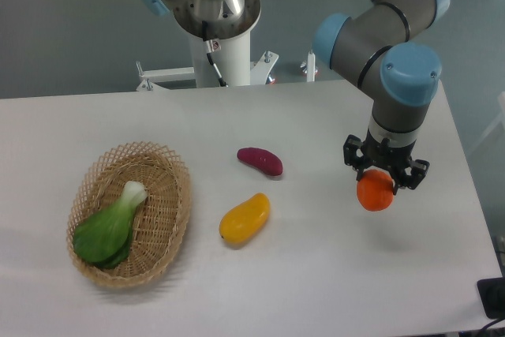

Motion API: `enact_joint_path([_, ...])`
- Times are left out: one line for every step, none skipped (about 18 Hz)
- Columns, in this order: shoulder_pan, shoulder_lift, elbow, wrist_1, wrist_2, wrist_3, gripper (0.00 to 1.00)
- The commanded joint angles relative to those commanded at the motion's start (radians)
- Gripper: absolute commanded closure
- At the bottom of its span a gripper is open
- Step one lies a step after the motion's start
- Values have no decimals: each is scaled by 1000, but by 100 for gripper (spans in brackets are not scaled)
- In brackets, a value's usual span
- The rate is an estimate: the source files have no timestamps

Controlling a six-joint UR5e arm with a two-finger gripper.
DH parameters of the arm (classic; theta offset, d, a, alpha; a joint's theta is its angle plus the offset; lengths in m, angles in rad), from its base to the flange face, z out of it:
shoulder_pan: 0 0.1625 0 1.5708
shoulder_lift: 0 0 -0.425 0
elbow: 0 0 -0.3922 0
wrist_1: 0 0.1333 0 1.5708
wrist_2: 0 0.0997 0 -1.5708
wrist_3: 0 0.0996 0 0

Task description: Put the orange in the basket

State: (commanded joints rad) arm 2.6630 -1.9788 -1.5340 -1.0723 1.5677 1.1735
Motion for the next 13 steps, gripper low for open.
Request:
enact_joint_path([0, 0, 0, 0, 0, 0, 32])
enact_joint_path([-2, 0, 0, 0, 0, -2, 32])
enact_joint_path([-2, 0, 0, 0, 0, 0, 32])
enact_joint_path([-2, 0, 2, 0, 0, -2, 32])
enact_joint_path([-2, -2, 8, -2, 0, -2, 32])
enact_joint_path([-2, -2, 8, -2, 2, -2, 32])
enact_joint_path([-2, -2, 8, -2, 2, -3, 32])
enact_joint_path([-2, -2, 6, 0, 2, -3, 32])
enact_joint_path([-2, -2, 5, 0, -2, -3, 32])
enact_joint_path([-2, 0, -3, 2, -5, -5, 32])
enact_joint_path([-2, 0, -3, 2, -6, -14, 32])
enact_joint_path([-2, 2, -3, 2, -8, -27, 32])
enact_joint_path([-3, 2, -5, 3, -9, -31, 32])
